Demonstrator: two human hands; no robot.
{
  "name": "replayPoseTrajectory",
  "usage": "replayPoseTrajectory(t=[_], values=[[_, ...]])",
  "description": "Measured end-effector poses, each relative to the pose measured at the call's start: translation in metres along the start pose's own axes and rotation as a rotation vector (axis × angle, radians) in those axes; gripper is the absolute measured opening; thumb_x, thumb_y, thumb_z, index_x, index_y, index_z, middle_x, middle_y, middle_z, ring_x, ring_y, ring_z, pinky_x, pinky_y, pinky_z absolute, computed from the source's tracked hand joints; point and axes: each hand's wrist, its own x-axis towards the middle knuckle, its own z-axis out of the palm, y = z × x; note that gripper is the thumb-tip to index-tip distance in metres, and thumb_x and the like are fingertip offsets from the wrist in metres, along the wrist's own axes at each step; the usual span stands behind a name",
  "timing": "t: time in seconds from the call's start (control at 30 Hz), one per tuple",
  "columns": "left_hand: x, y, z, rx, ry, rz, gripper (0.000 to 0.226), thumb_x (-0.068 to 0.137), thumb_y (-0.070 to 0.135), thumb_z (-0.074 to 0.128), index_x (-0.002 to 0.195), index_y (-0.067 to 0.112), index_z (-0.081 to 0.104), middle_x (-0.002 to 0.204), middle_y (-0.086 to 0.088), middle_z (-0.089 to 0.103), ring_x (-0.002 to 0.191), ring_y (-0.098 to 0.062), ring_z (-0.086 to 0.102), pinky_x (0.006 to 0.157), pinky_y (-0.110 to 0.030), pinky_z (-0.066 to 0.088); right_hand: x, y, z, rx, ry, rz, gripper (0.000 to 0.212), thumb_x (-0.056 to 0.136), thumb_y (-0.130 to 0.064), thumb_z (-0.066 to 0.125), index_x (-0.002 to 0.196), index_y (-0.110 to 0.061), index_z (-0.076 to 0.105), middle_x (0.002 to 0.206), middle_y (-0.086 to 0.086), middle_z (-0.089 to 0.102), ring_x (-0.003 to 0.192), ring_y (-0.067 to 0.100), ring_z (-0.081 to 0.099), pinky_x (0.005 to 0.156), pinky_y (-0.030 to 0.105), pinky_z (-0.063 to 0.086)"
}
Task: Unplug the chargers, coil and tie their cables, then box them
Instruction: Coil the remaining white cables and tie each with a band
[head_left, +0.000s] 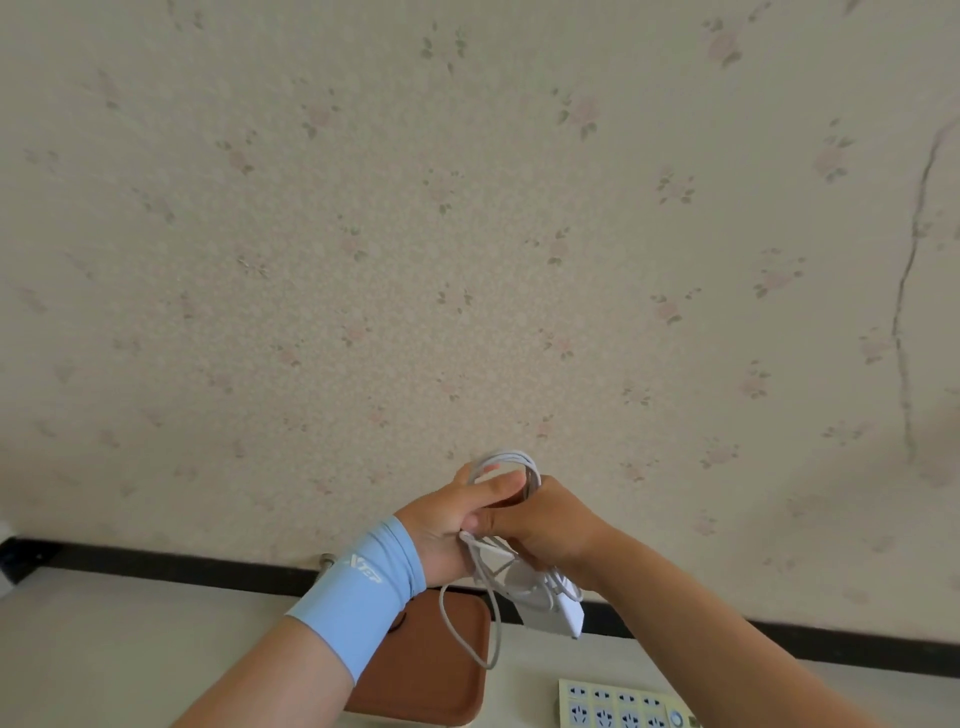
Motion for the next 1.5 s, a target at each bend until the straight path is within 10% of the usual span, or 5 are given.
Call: replayPoseTrajectory(t=[0.3,0.67,0.97,1.23,1.5], values=[[-0.002,0.017,-0.011,0.007,-0.063,0.191,0.083,0.074,0.064,0.073,0.132,0.007,0.058,0.118,-0.015,0.058,0.102,-0.028,0.056,0.088,-0.046,0.046,-0.002,-0.012,-0.009,0.075,0.099,-0.124,0.022,0.091,-0.023,0.071,0.084,-0.002,0.070,0.057,0.007,0.047,0.049,0.015,0.042,0.049,0.027,0.035],[-0.017,0.023,-0.009,0.684,0.317,0.510,0.007,0.090,0.010,0.067,0.094,0.007,0.072,0.089,-0.009,0.074,0.073,-0.025,0.072,0.076,-0.031,0.059,0.003,-0.015,-0.020,0.510,0.154,-0.111,0.009,0.099,-0.013,0.060,0.097,-0.004,0.058,0.055,-0.002,0.055,0.045,0.010,0.029,0.042,0.023,0.023],[-0.020,0.025,0.000,0.804,0.403,0.470,0.046,0.075,0.058,0.072,0.073,0.012,0.074,0.060,0.002,0.060,0.048,-0.019,0.055,0.051,-0.026,0.048,0.003,-0.013,-0.012,0.520,-0.029,-0.041,0.033,0.097,-0.020,0.061,0.127,-0.005,0.065,0.060,0.000,0.040,0.050,0.009,0.030,0.047,0.022,0.024],[-0.025,0.027,-0.007,0.935,0.319,0.246,0.051,0.084,0.065,0.059,0.068,0.019,0.073,0.063,-0.011,0.065,0.051,-0.018,0.048,0.055,-0.023,0.044,0.007,-0.011,-0.023,0.565,-0.115,-0.070,0.018,0.098,-0.024,0.060,0.089,-0.009,0.064,0.070,0.005,0.049,0.050,0.008,0.038,0.042,0.019,0.030],[-0.022,0.050,-0.035,0.065,0.537,0.371,0.035,0.092,0.025,0.066,0.067,0.023,0.042,0.052,0.005,0.026,0.042,-0.009,0.025,0.041,-0.018,0.033,0.013,-0.015,-0.048,0.652,0.443,-0.025,0.029,0.108,-0.018,0.045,0.085,-0.007,0.059,0.078,0.005,0.063,0.045,0.009,0.035,0.037,0.021,0.028]])
